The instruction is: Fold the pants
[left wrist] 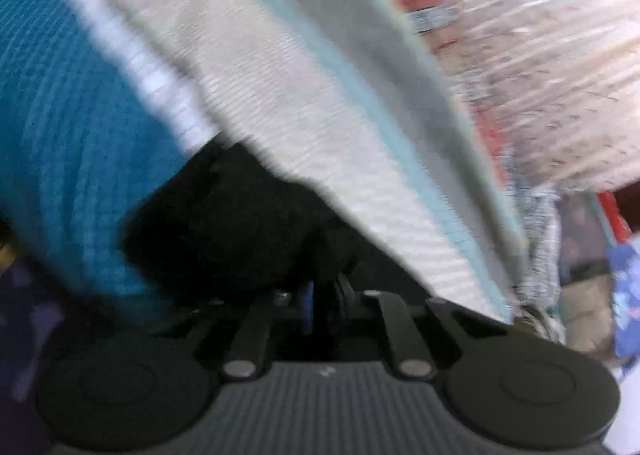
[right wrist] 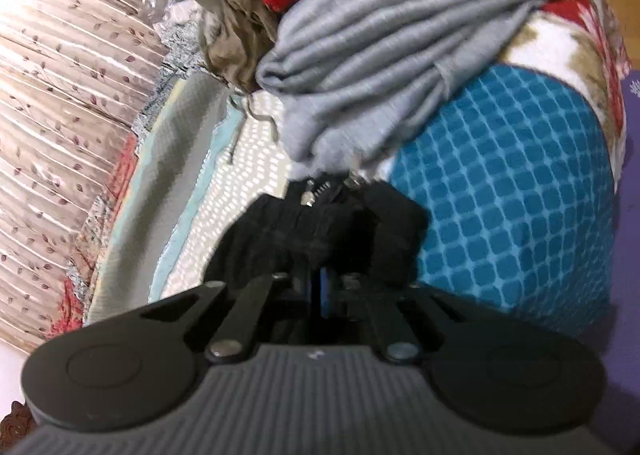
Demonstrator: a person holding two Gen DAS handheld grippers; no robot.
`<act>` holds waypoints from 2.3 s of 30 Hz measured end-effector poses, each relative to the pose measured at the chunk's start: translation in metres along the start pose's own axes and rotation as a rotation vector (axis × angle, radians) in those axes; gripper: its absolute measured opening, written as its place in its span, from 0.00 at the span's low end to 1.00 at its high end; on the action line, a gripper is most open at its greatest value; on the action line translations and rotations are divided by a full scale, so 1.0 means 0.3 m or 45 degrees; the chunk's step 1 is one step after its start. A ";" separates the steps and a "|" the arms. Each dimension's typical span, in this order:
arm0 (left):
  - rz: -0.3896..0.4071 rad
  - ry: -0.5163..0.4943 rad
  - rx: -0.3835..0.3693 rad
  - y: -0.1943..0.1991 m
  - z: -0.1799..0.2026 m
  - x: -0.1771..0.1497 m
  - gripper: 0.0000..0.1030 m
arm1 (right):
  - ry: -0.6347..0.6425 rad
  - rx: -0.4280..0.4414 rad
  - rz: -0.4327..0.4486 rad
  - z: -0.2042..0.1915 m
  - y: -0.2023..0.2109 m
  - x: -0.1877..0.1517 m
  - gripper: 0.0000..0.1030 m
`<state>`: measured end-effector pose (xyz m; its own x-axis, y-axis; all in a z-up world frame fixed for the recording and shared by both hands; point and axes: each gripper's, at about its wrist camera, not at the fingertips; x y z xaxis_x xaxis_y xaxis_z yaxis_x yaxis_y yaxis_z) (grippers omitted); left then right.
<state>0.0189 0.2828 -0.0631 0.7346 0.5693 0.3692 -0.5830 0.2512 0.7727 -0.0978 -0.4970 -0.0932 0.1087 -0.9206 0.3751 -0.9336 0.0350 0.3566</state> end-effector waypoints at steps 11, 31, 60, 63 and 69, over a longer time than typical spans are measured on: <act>0.048 -0.073 0.010 -0.025 -0.185 -0.167 0.11 | -0.194 0.153 0.109 0.189 0.139 0.054 0.06; -0.054 0.235 -0.022 -0.146 -0.263 -0.152 0.95 | -0.193 0.123 0.146 0.227 0.266 -0.021 0.38; 0.390 0.041 -0.162 0.180 0.057 0.286 0.31 | -0.028 0.369 0.069 -0.138 0.058 -0.042 0.08; 0.229 0.149 0.019 0.052 -0.106 0.241 0.31 | -0.077 0.263 -0.025 -0.048 -0.002 -0.124 0.08; -0.023 0.317 0.291 -0.194 -0.347 0.133 0.47 | -0.203 0.161 -0.072 0.115 -0.050 -0.224 0.07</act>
<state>0.0461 0.3724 -0.1472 0.6202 0.7472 0.2389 -0.4574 0.0970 0.8840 -0.1028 -0.4491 -0.1533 0.1163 -0.9699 0.2138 -0.9641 -0.0585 0.2590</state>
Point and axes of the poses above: each gripper's, at about its wrist camera, not at the fingertips, and y roughly against the way its jaws point, z to its right, x to its top, and after that the axes turned 15 degrees about x, right-handed
